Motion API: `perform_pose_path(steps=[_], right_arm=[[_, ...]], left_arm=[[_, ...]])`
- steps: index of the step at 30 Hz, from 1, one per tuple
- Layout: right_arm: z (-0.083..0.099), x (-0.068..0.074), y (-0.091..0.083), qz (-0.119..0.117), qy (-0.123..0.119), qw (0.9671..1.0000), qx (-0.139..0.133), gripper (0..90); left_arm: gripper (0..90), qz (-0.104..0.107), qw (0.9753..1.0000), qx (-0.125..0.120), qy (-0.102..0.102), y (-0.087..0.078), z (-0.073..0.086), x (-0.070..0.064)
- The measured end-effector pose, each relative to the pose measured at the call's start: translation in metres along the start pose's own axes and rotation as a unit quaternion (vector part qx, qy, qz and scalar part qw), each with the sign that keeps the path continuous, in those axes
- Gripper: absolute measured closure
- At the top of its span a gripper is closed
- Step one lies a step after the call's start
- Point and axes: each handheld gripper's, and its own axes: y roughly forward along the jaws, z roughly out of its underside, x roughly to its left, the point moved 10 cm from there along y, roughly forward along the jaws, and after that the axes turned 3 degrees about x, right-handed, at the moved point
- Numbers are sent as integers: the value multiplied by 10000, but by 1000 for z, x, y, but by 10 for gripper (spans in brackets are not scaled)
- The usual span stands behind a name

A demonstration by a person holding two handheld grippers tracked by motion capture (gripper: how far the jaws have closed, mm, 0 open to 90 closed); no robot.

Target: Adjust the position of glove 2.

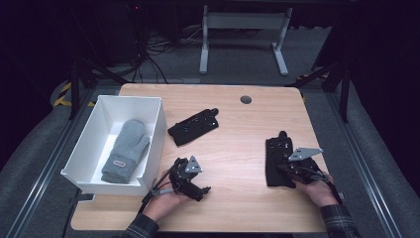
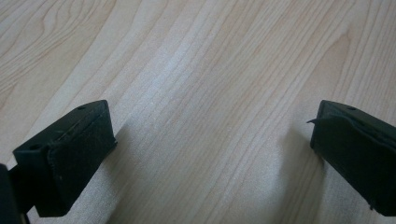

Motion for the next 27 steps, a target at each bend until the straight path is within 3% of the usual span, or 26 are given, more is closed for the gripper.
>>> perform_pose_path(steps=[9,10,16,18,21,27], right_arm=[[-2,31,0,-347,-324,9989,22,900],[-2,39,-1,-455,-434,9980,37,900],[-2,55,-4,-582,-623,9964,22,900],[-5,53,-7,-496,-611,9969,-90,900],[-14,38,-10,-311,-431,9981,-302,900],[-26,10,1,-74,-210,9993,-289,900]], left_arm=[[1,-1,10000,-1,-8,0,0,0],[1,0,10000,0,-6,0,0,0],[1,1,10000,-7,-15,0,0,0],[1,2,10000,-7,-16,0,0,0],[1,-7,10000,-3,-4,0,0,0],[1,-5,10000,-6,-10,0,0,0]])
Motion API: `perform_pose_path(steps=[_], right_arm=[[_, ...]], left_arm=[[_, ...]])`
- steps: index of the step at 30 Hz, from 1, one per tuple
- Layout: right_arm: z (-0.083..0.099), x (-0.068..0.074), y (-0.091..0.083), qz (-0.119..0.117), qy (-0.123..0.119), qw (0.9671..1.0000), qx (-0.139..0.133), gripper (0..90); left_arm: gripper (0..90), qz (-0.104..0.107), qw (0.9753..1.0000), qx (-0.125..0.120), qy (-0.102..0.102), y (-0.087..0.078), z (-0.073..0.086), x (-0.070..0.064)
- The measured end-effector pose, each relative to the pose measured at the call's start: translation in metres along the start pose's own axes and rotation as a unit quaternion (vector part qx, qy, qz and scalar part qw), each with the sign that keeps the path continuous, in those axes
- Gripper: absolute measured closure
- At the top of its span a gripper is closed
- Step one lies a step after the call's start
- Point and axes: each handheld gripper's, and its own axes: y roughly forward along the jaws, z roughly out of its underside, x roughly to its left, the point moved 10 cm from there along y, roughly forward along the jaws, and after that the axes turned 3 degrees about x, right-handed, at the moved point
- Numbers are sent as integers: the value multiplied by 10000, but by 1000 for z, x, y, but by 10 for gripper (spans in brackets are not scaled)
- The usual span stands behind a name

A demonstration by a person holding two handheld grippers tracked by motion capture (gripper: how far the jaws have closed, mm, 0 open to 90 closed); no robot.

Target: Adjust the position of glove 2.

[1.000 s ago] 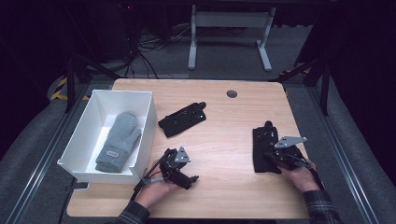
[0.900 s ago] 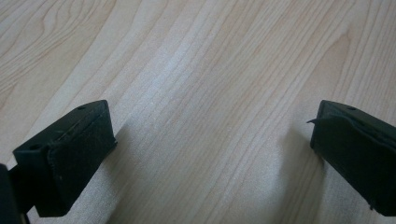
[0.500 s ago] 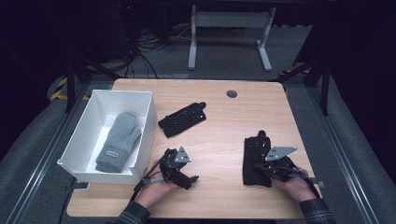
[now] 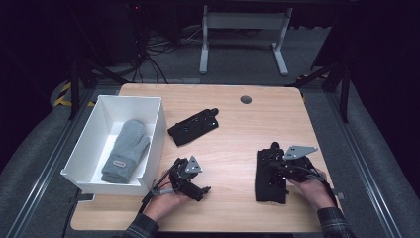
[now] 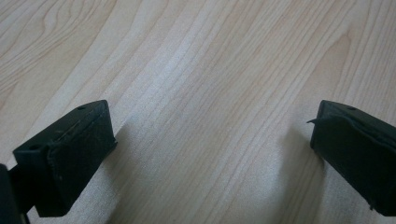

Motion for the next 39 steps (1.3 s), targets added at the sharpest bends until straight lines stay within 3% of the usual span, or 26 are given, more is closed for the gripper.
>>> perform_pose_path(steps=[4,9,16,28,30,31,32,35,39], right_arm=[[5,-10,11,-34,84,9998,178,900],[8,-6,18,-161,43,9996,245,900],[4,13,20,-369,-201,9988,248,900],[8,50,14,-584,-410,9971,251,900],[8,49,13,-626,-364,9971,211,890],[7,48,13,-618,-357,9973,175,828],[4,46,10,-593,-290,9978,80,781],[1,39,4,-453,-213,9987,-93,750],[4,12,-4,-9,142,9995,-271,639]], left_arm=[[0,2,10000,-2,-4,0,0,0],[1,2,10000,0,-1,0,0,0],[1,3,10000,1,-1,0,0,0],[1,5,10000,3,-5,0,0,0],[1,3,10000,-2,-16,0,0,0],[1,2,10000,2,-11,0,0,0],[1,1,10000,3,-11,0,0,0],[0,-1,10000,2,-8,0,0,0],[1,2,10000,-3,-18,0,0,0]])
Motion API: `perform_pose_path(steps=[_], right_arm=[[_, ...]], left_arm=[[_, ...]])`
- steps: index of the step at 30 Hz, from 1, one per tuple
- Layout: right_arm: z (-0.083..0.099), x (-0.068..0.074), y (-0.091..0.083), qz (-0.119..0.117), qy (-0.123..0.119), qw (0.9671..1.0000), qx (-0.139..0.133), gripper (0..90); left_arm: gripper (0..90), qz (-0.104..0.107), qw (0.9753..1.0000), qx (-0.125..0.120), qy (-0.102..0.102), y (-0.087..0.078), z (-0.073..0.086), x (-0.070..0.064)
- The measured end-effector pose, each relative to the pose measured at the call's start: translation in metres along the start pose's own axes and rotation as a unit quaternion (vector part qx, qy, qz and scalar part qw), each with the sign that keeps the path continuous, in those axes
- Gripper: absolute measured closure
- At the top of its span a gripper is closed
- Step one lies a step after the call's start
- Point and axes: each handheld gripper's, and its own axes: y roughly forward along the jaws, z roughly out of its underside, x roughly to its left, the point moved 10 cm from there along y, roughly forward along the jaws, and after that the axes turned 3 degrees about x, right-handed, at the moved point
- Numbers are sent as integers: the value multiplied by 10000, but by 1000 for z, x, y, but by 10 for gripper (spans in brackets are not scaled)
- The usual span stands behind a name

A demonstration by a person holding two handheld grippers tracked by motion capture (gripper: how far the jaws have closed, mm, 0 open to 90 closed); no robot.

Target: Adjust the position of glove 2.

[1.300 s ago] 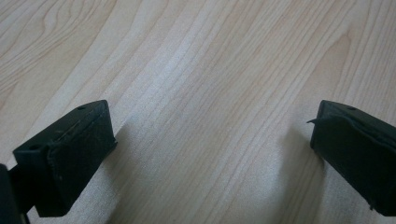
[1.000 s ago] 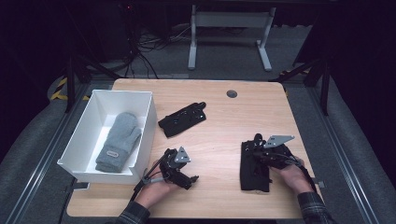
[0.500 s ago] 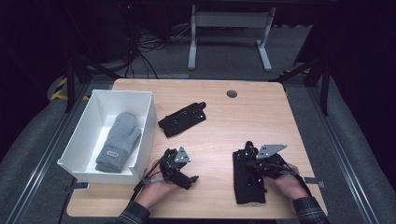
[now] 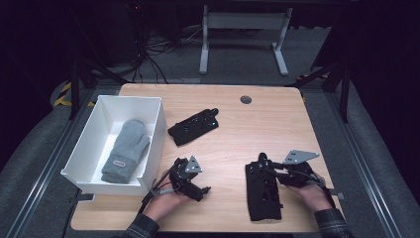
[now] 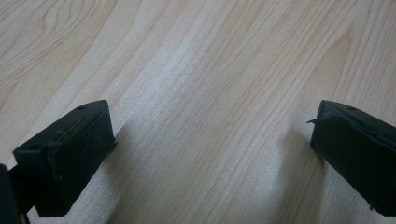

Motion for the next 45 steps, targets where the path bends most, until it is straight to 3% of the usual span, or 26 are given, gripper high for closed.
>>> perform_pose_path(steps=[5,8,13,18,24,25,31,32,35,42,45], right_arm=[[20,-40,-1,456,586,9972,59,465],[32,-54,0,527,824,9951,129,402],[41,-68,0,691,978,9927,148,320],[42,-71,2,719,1039,9920,15,242],[43,-72,3,771,1040,9915,-82,210],[42,-72,3,767,1040,9916,-86,209],[43,-72,3,771,1041,9915,-81,209],[43,-72,3,769,1040,9916,-81,209],[43,-72,3,769,1041,9916,-81,209],[43,-72,3,769,1042,9915,-81,209],[42,-72,3,763,1042,9916,-86,209]], left_arm=[[1,0,10000,1,4,0,0,0],[1,0,10000,1,4,0,0,0],[0,-5,10000,5,5,0,0,0],[8,-24,10000,61,-24,-1,-1,0],[248,-262,9995,160,-86,-7,-7,8],[350,-320,9993,145,-146,-8,-10,11],[724,-486,9976,124,-487,-11,-21,26],[724,-559,9967,157,-567,-11,-22,30],[897,-645,9943,163,-830,-9,-28,43],[899,-944,9911,163,-930,-4,-42,63],[899,-1061,9893,44,-999,-3,-48,74]])
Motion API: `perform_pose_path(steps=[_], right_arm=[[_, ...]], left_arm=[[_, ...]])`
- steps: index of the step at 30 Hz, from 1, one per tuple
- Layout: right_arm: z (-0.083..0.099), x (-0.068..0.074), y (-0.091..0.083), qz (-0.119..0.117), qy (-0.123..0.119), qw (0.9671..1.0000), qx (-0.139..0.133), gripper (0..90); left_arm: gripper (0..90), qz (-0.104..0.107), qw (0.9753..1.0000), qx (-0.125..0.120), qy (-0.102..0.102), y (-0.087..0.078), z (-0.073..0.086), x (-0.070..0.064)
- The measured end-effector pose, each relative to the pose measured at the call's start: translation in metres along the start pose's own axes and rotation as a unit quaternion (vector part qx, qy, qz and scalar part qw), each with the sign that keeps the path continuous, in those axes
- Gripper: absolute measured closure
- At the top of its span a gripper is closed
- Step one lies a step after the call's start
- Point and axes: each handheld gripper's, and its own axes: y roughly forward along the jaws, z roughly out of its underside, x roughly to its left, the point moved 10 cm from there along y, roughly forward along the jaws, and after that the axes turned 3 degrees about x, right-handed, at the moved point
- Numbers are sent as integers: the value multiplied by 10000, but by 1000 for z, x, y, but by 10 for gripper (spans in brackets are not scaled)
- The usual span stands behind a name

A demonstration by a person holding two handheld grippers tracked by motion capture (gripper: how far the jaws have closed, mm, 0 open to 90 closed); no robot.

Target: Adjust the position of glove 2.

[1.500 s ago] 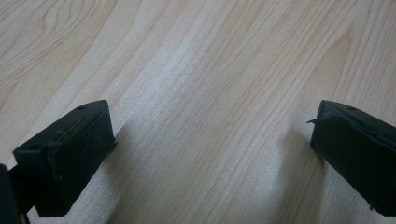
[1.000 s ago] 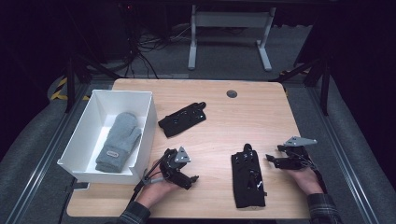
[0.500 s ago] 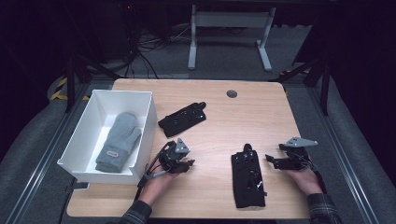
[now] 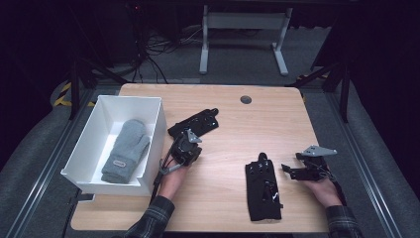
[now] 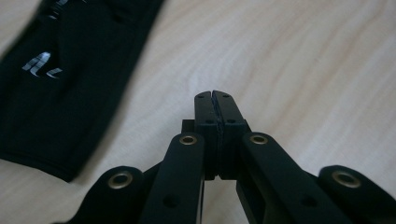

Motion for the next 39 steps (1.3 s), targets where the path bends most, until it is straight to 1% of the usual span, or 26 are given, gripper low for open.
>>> perform_pose_path(steps=[2,4,5,6,7,8,9,11,12,13,14,17,21,22,23,24,25,26,27,29,31,35,37,39], right_arm=[[0,0,0,0,1,10000,0,209],[0,0,0,4,-2,10000,6,209],[0,0,0,0,-3,10000,6,209],[0,0,0,-6,-2,10000,4,209],[0,0,0,-6,-2,10000,4,209],[0,0,0,-6,-1,10000,6,208],[0,0,0,-5,-2,10000,5,209],[0,0,0,-7,-1,10000,5,209],[0,0,0,-7,-3,10000,4,209],[0,0,0,-7,-3,10000,5,208],[0,0,0,-13,0,10000,5,209],[0,0,0,-20,0,10000,1,208],[0,0,0,-23,1,10000,1,208],[0,0,0,-18,-1,10000,4,208],[0,0,0,-19,0,10000,5,208],[0,0,0,-23,1,10000,1,208],[0,0,0,-24,0,10000,1,208],[0,0,0,-19,0,10000,4,208],[0,0,0,-19,0,10000,4,208],[0,0,0,-23,-1,10000,1,208],[0,0,0,-22,-1,10000,1,208],[0,0,0,-18,-2,10000,4,208],[0,0,0,-18,-2,10000,4,208],[0,0,0,-17,-1,10000,4,208]], left_arm=[[899,-124,9999,15,-68,3,-4,10],[899,-195,9997,-51,-132,3,-10,18],[899,-223,9996,-40,-193,4,-12,22],[899,-282,9994,2,-219,6,-13,26],[899,-379,9990,-34,-251,7,-17,32],[899,-408,9987,-74,-293,8,-19,36],[899,-391,9986,-44,-345,10,-21,39],[899,-483,9981,-56,-388,13,-25,45],[899,-484,9980,-72,-407,14,-26,47],[899,-517,9977,-2,-448,17,-28,52],[899,-566,9973,10,-474,19,-29,55],[899,-569,9967,45,-568,23,-30,63],[899,-494,9963,233,-671,32,-24,68],[899,-441,9962,256,-710,35,-22,67],[899,-393,9961,205,-760,36,-22,66],[900,-377,9962,184,-767,36,-21,65],[900,-360,9963,193,-750,35,-21,62],[900,-353,9968,202,-687,35,-20,60],[900,-300,9971,182,-683,35,-20,56],[900,-265,9977,212,-591,34,-19,51],[900,-163,9982,221,-534,33,-18,43],[900,145,9989,176,-415,32,-18,22],[900,341,9986,161,-362,32,-18,11],[900,487,9983,116,-312,33,-19,-3]])
